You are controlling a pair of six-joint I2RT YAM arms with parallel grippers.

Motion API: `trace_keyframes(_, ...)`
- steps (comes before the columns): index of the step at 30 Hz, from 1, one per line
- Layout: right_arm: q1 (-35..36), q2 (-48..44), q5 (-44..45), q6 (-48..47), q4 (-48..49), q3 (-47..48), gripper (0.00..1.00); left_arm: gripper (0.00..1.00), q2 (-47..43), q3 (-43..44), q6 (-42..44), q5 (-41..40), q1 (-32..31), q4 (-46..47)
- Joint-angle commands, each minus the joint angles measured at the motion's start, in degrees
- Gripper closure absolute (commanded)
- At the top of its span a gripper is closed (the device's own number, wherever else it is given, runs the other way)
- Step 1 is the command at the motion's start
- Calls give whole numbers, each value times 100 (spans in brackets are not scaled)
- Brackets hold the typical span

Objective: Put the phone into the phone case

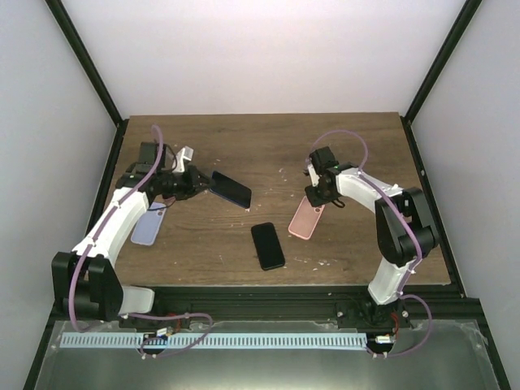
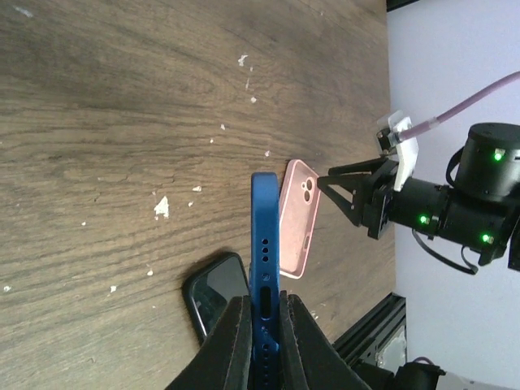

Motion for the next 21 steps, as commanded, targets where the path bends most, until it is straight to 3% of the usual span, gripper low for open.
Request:
trace_keyframes(1,-114,135,-240,-277,204,204,69,100,-148,-142,45,139,-16,92)
trace_keyframes(15,-198,695,-65,-303,266,414,71,100,-217,-316,-78,318,-15,245)
trace_keyframes(21,-194,676,-227,-306,290,347,85,100,-220,-283,-113,312,-12,266)
